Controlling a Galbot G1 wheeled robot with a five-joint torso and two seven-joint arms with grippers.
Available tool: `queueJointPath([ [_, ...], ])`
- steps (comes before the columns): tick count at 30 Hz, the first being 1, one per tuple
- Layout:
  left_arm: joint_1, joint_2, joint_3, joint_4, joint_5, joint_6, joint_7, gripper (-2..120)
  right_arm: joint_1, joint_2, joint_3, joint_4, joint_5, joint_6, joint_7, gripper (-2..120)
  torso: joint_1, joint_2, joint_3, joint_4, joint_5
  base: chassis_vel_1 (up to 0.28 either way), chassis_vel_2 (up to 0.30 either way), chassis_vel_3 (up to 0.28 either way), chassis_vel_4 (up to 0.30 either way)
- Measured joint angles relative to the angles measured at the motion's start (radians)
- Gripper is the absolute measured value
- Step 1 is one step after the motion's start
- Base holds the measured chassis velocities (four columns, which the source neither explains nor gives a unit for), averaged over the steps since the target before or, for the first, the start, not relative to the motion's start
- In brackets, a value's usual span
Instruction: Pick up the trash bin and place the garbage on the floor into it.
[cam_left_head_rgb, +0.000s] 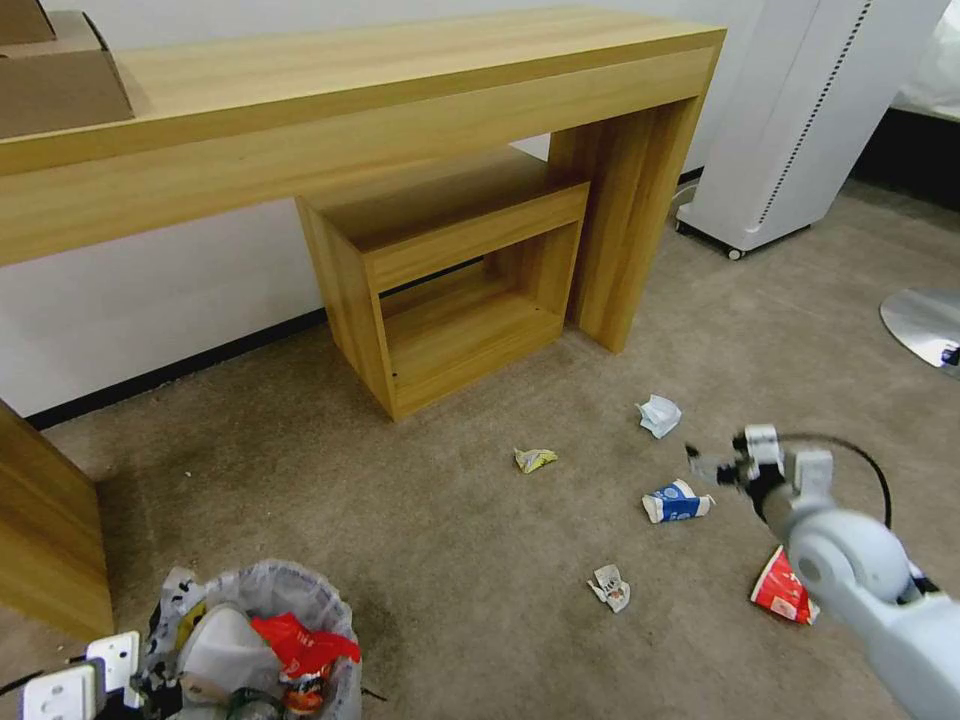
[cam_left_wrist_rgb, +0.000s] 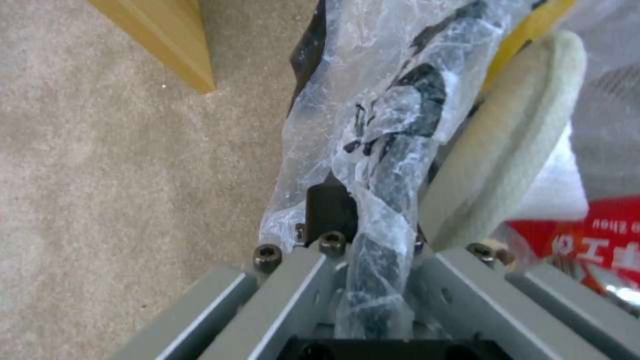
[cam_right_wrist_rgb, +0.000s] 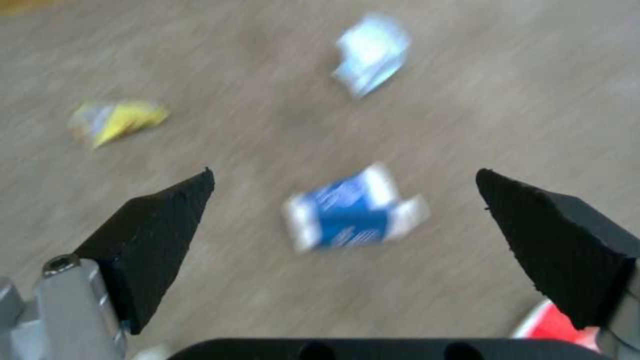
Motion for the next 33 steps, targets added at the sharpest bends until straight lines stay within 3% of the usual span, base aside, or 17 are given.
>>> queueJointPath([
  [3,0.011,0.008,-0.011,0.0,0.0,0.0,0.0,0,0.023,0.019,-0.053,-0.06,-0.037,-0.067,-0.105,100,0.0,0.0,0.0,0.0001,-0.0001,0.0,0.0,0.0,0.0],
  [11,0.02,0.02,-0.026,0.0,-0.055,-0.001,-0.016,0,0.127,0.055,-0.207,-0.19,-0.17,-0.08,-0.221,100,0.0,0.0,0.0,0.0002,-0.0001,0.0,0.0,0.0,0.0],
  [15,0.016,0.045,-0.079,0.0,-0.138,-0.004,-0.025,0,0.202,0.078,-0.299,-0.281,-0.214,-0.061,-0.302,100,0.0,0.0,0.0,0.0001,-0.0001,0.0,0.0,0.0,0.0],
  [26,0.054,0.053,-0.18,0.0,-0.268,-0.005,-0.053,0,0.29,0.115,-0.462,-0.379,-0.269,-0.043,-0.361,100,0.0,0.0,0.0,0.0002,-0.0001,0.0,0.0,0.0,0.0],
  [33,0.074,0.046,-0.193,0.0,-0.259,-0.005,-0.055,0,0.323,0.139,-0.525,-0.411,-0.275,-0.041,-0.326,100,0.0,0.0,0.0,0.0002,-0.0004,0.0,0.0,0.0,0.0],
])
